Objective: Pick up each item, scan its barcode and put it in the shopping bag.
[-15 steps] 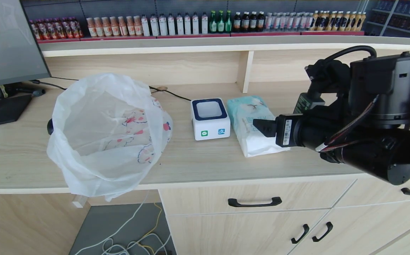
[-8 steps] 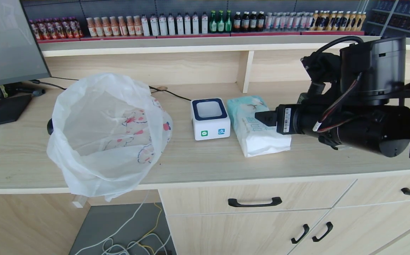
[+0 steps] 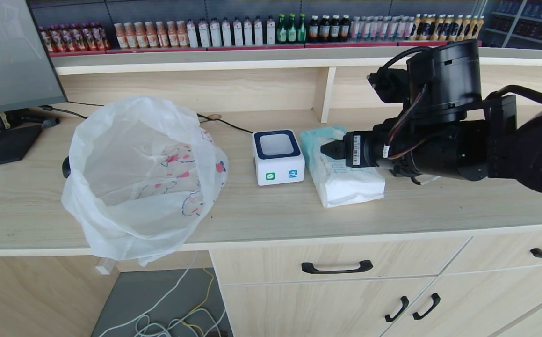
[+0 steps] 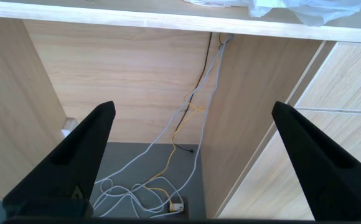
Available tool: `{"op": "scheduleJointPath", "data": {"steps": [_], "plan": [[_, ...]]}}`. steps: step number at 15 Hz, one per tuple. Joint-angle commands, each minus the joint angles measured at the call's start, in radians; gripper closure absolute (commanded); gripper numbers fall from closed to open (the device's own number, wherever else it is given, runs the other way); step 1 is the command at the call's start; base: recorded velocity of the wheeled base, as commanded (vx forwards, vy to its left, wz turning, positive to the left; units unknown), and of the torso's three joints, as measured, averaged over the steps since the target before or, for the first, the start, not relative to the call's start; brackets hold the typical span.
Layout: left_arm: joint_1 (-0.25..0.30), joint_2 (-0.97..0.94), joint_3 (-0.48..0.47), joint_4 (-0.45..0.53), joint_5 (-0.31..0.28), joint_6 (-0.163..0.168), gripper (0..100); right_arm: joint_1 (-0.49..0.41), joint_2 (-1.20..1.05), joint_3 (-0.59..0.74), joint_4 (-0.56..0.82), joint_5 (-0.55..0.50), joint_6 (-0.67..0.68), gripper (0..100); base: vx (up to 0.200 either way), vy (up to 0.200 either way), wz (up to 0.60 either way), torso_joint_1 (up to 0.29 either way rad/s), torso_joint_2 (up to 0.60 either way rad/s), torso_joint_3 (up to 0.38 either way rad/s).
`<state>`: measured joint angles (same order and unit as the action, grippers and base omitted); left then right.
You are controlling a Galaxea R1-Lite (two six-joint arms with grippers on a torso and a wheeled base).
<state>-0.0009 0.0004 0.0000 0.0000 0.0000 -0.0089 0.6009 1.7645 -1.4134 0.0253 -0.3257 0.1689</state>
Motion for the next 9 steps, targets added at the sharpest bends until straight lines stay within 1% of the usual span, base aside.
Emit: {"op": "scheduleJointPath", "data": {"steps": [1, 9], "plan": [[0.001, 0.0, 0.0, 0.0, 0.0, 0.0, 0, -0.004, 0.056, -0.038, 0.007, -0.001, 0.0, 0, 0.0, 0.0, 0.0, 0.0, 0.0, 0.0], [-0.001, 0.0, 0.0, 0.0, 0.0, 0.0, 0, -0.026, 0.087, -0.05, 0.022, -0.006, 0.004, 0, 0.0, 0.0, 0.0, 0.0, 0.0, 0.0]]}}
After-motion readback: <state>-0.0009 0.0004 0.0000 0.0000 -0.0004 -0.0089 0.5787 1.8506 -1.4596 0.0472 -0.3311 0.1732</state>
